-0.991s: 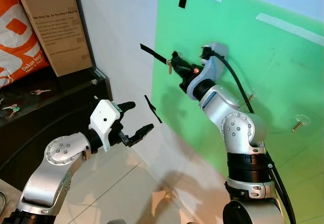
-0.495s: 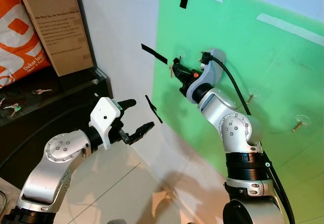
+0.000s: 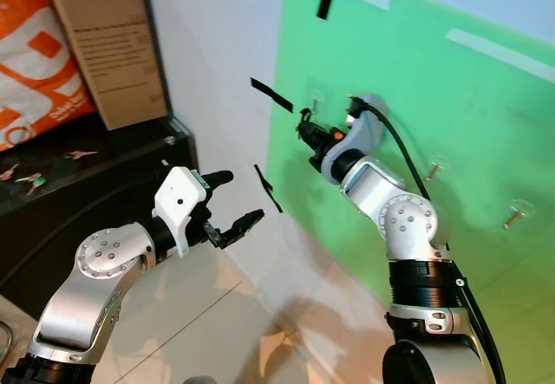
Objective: Hang keys on a hook
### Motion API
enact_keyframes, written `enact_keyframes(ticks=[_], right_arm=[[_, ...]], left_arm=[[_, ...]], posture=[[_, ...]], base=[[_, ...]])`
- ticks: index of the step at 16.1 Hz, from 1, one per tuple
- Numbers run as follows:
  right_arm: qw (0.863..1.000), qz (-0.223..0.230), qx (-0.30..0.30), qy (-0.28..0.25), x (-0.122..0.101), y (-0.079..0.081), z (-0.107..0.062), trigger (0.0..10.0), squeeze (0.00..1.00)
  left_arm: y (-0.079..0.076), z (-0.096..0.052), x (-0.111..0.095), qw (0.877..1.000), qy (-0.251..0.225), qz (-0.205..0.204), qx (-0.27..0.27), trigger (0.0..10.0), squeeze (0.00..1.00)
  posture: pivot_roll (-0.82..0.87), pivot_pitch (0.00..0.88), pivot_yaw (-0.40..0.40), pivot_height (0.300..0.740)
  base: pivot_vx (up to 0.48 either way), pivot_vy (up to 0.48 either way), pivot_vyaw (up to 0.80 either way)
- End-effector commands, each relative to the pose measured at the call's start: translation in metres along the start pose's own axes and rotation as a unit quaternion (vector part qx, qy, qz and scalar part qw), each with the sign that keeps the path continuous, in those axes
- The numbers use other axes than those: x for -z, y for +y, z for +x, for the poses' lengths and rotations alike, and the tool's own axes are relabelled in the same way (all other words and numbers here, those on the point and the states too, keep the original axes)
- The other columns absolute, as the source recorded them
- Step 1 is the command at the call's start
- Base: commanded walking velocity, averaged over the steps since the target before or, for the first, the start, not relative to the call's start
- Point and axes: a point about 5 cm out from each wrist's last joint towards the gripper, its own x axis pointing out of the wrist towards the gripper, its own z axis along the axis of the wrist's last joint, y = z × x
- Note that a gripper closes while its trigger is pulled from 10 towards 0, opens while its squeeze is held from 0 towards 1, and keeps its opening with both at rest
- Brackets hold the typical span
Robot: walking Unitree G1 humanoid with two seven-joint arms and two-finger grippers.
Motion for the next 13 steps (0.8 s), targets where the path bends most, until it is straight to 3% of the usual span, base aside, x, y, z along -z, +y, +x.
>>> enact_keyframes(ticks=[1,8,13], right_arm=[[0.998,0.066,0.002,0.025,0.013,0.004,0.006,10.0,0.0],[0.994,0.105,-0.02,-0.012,-0.005,0.015,0.011,10.0,0.0],[0.993,0.115,0.01,0.008,0.003,0.005,0.015,10.0,0.0]], left_arm=[[0.001,0.001,-0.004,1.0,-0.002,0.004,0.004,10.0,0.0],[0.002,0.002,-0.004,1.0,-0.002,0.006,0.002,10.0,0.0],[0.001,0.003,-0.004,1.0,-0.003,0.008,0.004,10.0,0.0]], posture=[[0.09,0.0,-0.072,0.74],[0.09,0.0,-0.07,0.74],[0.09,0.0,-0.071,0.74]], base=[[0.0,0.0,0.0],[0.0,0.0,0.0],[0.0,0.0,0.0]])
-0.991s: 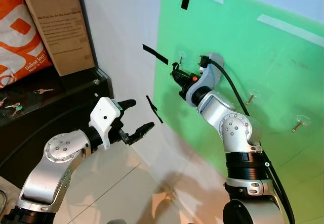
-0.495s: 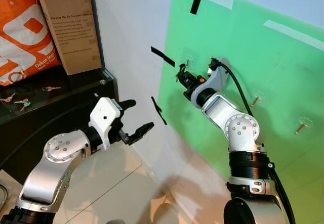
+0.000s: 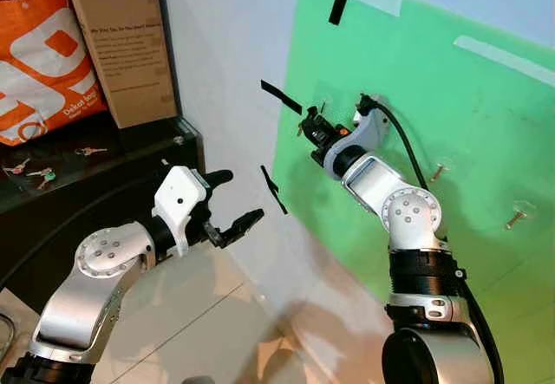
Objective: Hang keys on a hook
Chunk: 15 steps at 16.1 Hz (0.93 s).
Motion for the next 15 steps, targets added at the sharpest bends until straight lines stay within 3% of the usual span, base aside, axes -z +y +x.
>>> enact_keyframes(ticks=[1,4,5,6,8,10,15], right_arm=[[0.999,0.049,0.012,0.007,0.008,0.003,0.007,10.0,0.0],[0.998,0.061,0.029,0.004,0.008,-0.003,0.007,10.0,0.0],[0.998,0.062,0.029,0.003,0.007,-0.004,0.007,10.0,0.17],[0.998,0.064,0.028,0.001,0.007,-0.005,0.007,10.0,1.0],[0.998,0.055,0.026,-0.001,0.006,-0.005,0.006,10.0,1.0],[1.0,0.008,0.03,0.001,0.008,-0.007,0.004,10.0,1.0],[0.997,-0.067,-0.022,0.0,0.013,-0.01,-0.018,10.0,1.0]], left_arm=[[0.0,0.002,-0.003,1.0,-0.002,0.006,0.005,10.0,0.0],[0.0,0.003,-0.003,1.0,-0.003,0.006,0.007,10.0,0.0],[0.0,0.003,-0.003,1.0,-0.003,0.007,0.007,10.0,0.0],[0.0,0.003,-0.003,1.0,-0.003,0.007,0.007,10.0,0.0],[0.0,0.003,-0.003,1.0,-0.003,0.007,0.007,10.0,0.0],[-0.002,0.002,-0.001,1.0,-0.003,0.006,0.005,10.0,0.0],[-0.001,-0.002,0.003,1.0,-0.003,-0.003,-0.014,10.0,0.0]], posture=[[0.09,0.0,-0.07,0.74],[0.09,0.0,-0.069,0.74],[0.09,0.0,-0.069,0.74],[0.09,0.0,-0.069,0.74],[0.09,0.0,-0.069,0.74],[0.09,0.0,-0.072,0.74],[0.09,0.0,-0.078,0.74]], base=[[0.0,0.0,0.0],[0.0,0.0,0.0],[0.0,0.0,0.0],[0.0,0.0,0.0],[0.0,0.0,0.0],[0.0,0.0,0.0],[0.0,0.0,0.0]])
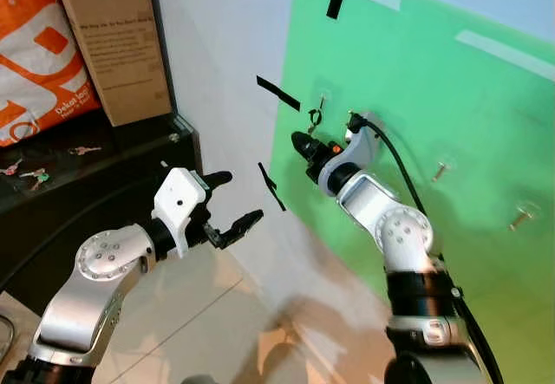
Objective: Hang keys on a hook
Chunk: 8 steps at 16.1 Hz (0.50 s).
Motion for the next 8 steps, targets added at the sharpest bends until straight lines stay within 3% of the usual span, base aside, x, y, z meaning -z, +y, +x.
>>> enact_keyframes(ticks=[1,2,3,6,8], right_arm=[[0.999,-0.045,-0.014,0.005,0.001,-0.004,-0.01,10.0,1.0],[0.998,-0.058,-0.019,0.007,0.003,-0.004,-0.013,10.0,1.0],[0.996,-0.084,-0.017,0.017,0.01,-0.009,-0.022,10.0,1.0],[0.982,-0.189,0.027,0.007,0.02,-0.029,-0.045,10.0,1.0],[0.972,-0.228,0.058,-0.004,0.023,-0.041,-0.057,10.0,1.0]], left_arm=[[0.002,-0.003,0.001,1.0,-0.003,-0.005,-0.022,10.0,0.0],[0.002,-0.004,0.001,1.0,-0.005,-0.008,-0.028,10.0,0.0],[0.006,-0.006,0.002,0.998,-0.006,-0.015,-0.053,10.0,0.0],[0.013,-0.013,0.019,0.99,0.07,0.0,-0.125,10.0,0.0],[0.017,-0.015,0.026,0.98,0.088,-0.009,-0.178,10.0,0.0]], posture=[[0.1,0.0,-0.084,0.74],[0.1,0.0,-0.084,0.74],[0.1,0.0,-0.094,0.74],[0.11,0.0,-0.108,0.74],[0.11,0.0,-0.105,0.74]], base=[[0.0,0.0,0.0],[0.0,0.0,0.0],[0.0,0.0,0.8],[0.0,0.0,0.8],[0.0,0.0,0.8]])
